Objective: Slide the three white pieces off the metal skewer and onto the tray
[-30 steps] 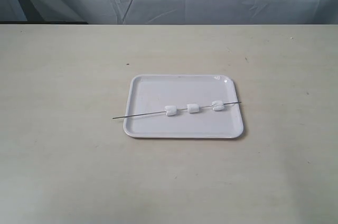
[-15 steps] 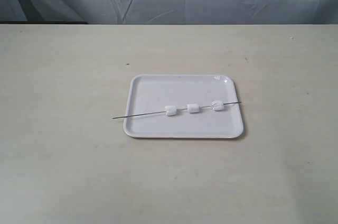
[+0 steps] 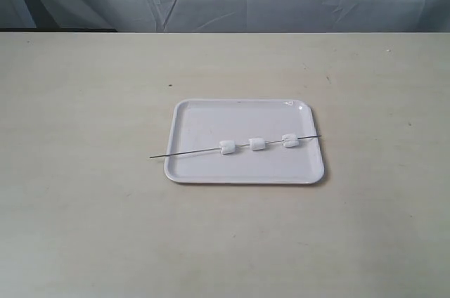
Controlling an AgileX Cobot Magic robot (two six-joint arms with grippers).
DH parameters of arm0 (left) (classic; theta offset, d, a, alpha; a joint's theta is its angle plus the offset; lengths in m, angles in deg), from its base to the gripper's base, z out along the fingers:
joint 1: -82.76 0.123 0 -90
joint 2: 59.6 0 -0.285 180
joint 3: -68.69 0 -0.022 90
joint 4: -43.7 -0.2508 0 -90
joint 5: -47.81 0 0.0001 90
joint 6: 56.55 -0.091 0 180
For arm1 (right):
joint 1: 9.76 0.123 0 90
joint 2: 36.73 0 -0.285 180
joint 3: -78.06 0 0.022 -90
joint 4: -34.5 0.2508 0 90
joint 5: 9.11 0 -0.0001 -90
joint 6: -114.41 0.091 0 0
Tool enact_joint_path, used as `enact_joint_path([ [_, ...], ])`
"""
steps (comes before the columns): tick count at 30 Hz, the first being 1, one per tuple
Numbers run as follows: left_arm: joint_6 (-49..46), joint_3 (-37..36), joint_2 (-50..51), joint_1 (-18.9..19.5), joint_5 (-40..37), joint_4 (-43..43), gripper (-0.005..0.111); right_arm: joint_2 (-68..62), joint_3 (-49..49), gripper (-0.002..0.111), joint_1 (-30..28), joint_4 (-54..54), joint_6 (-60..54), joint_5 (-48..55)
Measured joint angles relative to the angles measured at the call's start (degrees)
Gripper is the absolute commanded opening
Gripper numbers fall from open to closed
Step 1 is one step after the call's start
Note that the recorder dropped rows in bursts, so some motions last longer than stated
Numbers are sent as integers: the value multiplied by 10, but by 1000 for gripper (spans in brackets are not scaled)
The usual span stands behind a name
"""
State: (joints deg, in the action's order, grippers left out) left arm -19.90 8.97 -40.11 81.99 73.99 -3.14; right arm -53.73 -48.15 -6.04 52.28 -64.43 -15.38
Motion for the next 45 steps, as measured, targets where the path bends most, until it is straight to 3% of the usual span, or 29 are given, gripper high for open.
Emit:
enact_joint_path([
  [7, 258, 176, 210, -2, 66, -386, 40, -219, -200, -1, 58, -136, -17, 209],
  [11, 342, 224, 337, -27, 82, -499, 40, -343, -278, -1, 98, -203, -59, 337],
  [13, 353, 238, 405, -42, 89, -517, 40, -402, -307, 2, 119, -230, -76, 380],
  [19, 344, 255, 591, -92, 96, -529, 40, -549, -348, 32, 149, -243, -142, 457],
  [21, 335, 259, 646, -108, 94, -531, 40, -588, -348, 36, 149, -243, -149, 465],
  [26, 304, 276, 768, -154, 64, -535, 42, -647, -348, 37, 151, -243, -169, 469],
  [30, 275, 292, 831, -188, 33, -535, 50, -681, -348, 37, 151, -241, -174, 471],
  [35, 244, 315, 895, -225, -17, -535, 52, -700, -348, 37, 151, -237, -179, 498],
  [45, 294, 390, 985, -231, -11, -535, 52, -702, -350, 37, 151, -207, -180, 544],
])
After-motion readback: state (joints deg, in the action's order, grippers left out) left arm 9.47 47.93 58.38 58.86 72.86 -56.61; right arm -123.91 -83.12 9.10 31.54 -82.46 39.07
